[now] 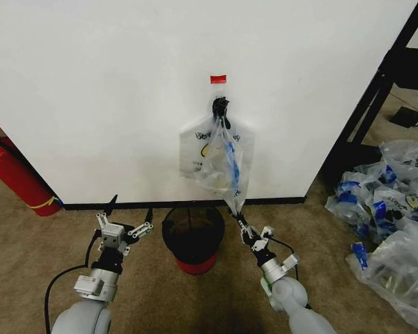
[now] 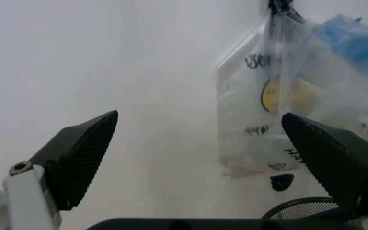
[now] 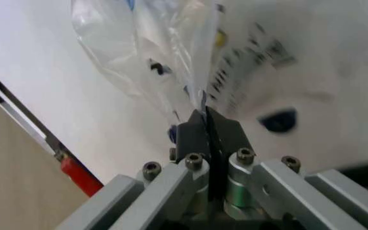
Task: Pick up the garbage bag from the wall and place it over the trash bin.
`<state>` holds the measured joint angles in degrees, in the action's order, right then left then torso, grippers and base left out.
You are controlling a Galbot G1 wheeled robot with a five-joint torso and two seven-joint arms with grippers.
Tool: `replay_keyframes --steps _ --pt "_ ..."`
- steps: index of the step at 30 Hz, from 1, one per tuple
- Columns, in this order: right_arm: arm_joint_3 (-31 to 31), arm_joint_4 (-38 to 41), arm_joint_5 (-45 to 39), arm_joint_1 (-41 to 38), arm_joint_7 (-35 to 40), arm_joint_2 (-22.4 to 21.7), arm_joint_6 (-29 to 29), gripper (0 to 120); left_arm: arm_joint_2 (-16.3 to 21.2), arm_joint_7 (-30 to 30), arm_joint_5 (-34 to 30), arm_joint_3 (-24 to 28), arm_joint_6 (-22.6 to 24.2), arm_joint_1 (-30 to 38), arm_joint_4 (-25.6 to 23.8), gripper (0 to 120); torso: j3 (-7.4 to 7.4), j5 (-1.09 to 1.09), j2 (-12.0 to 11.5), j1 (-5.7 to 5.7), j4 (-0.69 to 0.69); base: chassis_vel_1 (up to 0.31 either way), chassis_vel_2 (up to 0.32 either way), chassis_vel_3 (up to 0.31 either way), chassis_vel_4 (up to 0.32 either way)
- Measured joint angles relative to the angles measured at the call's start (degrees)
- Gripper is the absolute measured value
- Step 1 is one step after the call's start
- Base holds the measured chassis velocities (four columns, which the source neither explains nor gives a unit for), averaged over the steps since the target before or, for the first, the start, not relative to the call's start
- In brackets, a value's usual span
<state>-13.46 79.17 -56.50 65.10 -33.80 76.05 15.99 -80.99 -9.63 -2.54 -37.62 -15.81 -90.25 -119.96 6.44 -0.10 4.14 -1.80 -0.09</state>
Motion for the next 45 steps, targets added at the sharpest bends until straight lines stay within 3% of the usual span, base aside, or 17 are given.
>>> replay_keyframes --steps 2,6,8,11,16,23,29,35,45 --pt "-0.02 0.44 0.03 -0.01 0.0 -0.06 0.12 0 0.0 0.0 0.0 -0.02 -0.02 -0.03 -0.02 100 0.0 0.0 0.0 0.0 0.0 0.0 0.0 0.0 0.0" --pt "-1.62 5.2 4.59 0.73 -1.99 -4.26 2.63 16 0.07 0.09 -0.12 -0.45 -0.1 -0.18 -0.12 100 0.0 0.0 0.0 0.0 0.01 0.0 0.0 0.0 0.0" --pt "-2.33 5.95 6.15 1.15 -3.04 -5.49 3.04 18 0.08 0.11 -0.15 -0.49 -0.12 -0.18 -0.12 100 0.0 0.02 0.0 0.0 0.0 0.0 0.0 0.0 0.0" --pt "-5.81 9.83 10.02 3.04 -7.94 -10.24 3.77 33 0.02 0.16 -0.2 -0.49 -0.18 -0.04 0.16 100 0.0 0.01 0.0 0.0 -0.02 0.0 0.0 0.0 0.0" --pt "-9.92 17.74 8.87 5.39 -11.33 -16.24 3.14 50 -0.25 0.16 0.0 -0.09 -0.19 0.4 0.66 100 0.0 0.01 0.0 0.01 -0.02 0.0 0.0 0.0 0.0" --pt "-8.87 28.99 9.78 3.55 3.28 -24.19 -1.64 74 -0.95 -0.02 1.2 0.94 -0.2 0.76 1.16 100 0.0 0.0 0.0 0.01 0.0 0.0 0.0 0.0 0.0" --pt "-4.22 24.0 17.58 -5.7 4.64 -30.28 -4.05 98 -0.55 0.03 1.04 0.28 -0.19 0.75 1.3 100 0.0 0.01 0.0 0.01 0.0 0.0 0.0 0.0 0.0" --pt "-1.02 19.62 20.74 -10.65 3.73 -30.98 -3.98 100 -0.13 0.43 0.41 -0.41 -0.39 0.75 1.9 100 0.0 0.01 0.0 0.01 0.0 0.0 0.0 0.0 0.0" --pt "2.79 16.62 24.43 -14.48 4.85 -27.85 -1.21 96 -0.31 0.56 0.34 -0.24 -0.51 1.4 2.62 100 0.0 0.0 0.0 0.0 -0.01 0.0 0.0 0.0 0.0"
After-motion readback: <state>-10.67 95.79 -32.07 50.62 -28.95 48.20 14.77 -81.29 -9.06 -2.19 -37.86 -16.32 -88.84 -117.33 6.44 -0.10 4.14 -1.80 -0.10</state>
